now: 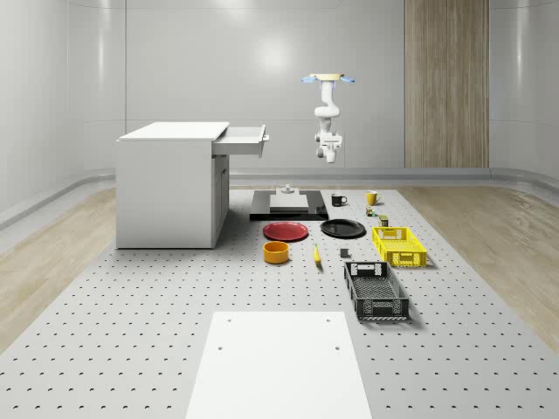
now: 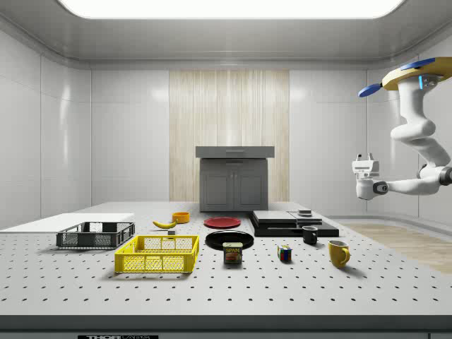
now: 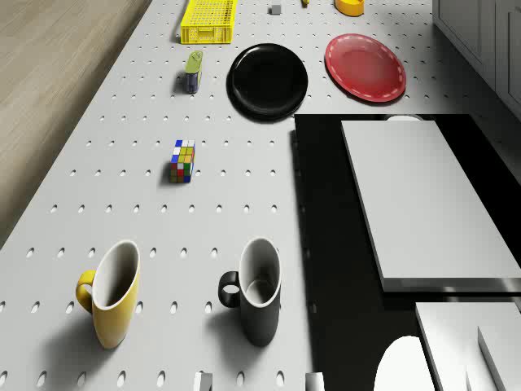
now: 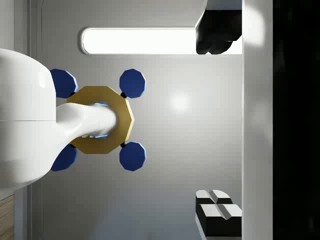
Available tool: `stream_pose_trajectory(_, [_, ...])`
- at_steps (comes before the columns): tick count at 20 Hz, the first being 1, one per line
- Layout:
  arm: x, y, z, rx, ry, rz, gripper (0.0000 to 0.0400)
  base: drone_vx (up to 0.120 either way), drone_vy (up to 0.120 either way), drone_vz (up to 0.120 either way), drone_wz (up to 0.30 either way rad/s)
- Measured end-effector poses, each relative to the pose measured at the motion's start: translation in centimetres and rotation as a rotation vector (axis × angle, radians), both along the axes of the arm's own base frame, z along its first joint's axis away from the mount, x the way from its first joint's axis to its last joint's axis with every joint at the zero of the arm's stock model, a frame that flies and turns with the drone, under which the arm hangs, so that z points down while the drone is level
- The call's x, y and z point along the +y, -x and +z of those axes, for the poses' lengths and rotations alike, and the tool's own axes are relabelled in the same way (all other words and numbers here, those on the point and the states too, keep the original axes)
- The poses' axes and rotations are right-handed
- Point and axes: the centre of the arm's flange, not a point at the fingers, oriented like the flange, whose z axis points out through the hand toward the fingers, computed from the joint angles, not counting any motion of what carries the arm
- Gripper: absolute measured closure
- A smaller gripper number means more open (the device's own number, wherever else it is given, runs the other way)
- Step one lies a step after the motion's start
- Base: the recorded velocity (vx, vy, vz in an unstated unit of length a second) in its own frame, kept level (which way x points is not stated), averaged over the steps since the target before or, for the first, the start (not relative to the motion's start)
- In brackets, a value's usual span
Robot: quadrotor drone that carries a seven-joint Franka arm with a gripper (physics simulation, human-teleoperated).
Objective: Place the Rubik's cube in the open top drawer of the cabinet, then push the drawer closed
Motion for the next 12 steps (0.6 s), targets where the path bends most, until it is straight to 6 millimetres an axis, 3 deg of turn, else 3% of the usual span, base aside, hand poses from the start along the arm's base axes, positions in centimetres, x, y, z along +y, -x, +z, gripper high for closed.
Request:
stream_pose_trajectory(2, [0.0, 0.3, 1.5, -0.002, 0.0, 0.0, 0.0, 0.04, 0.08, 0.0, 0.0])
stream_pose_trajectory(12, [0.0, 0.1, 7.5, -0.009, 0.0, 0.0, 0.0, 0.12, 0.12, 0.0, 0.0])
